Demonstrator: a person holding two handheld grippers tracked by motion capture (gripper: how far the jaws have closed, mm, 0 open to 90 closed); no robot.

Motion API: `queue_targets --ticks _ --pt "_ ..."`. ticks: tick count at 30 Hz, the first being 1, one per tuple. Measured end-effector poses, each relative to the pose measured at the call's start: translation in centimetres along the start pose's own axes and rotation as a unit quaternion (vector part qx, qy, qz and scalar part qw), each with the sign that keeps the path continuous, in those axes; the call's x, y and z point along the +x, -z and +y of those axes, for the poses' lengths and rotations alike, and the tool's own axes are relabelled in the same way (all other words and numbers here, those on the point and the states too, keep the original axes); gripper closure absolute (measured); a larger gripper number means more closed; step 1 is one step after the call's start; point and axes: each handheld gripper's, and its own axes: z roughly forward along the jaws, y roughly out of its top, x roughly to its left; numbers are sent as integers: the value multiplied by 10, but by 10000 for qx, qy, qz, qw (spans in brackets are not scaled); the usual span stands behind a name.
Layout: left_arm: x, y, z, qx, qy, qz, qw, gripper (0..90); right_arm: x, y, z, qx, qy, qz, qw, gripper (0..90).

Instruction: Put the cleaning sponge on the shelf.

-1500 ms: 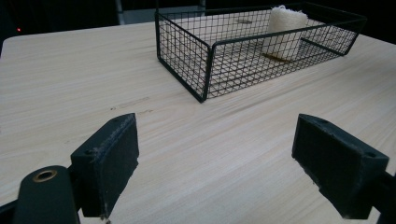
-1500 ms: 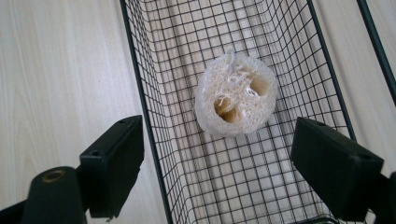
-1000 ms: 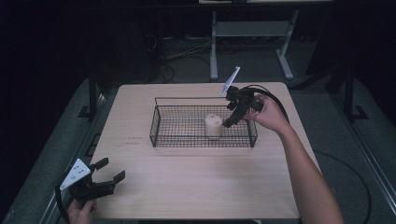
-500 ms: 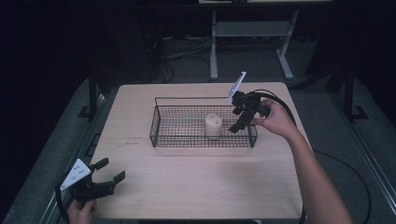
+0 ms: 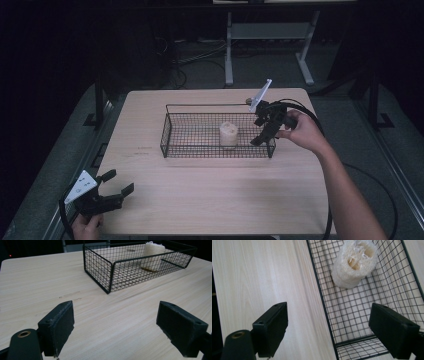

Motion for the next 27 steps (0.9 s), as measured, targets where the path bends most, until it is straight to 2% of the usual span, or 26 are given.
queue_targets --ticks 27 --pt "-1 -1 0 16 -29 -5 10000 139 23 -10 -43 46 26 98 9999 155"
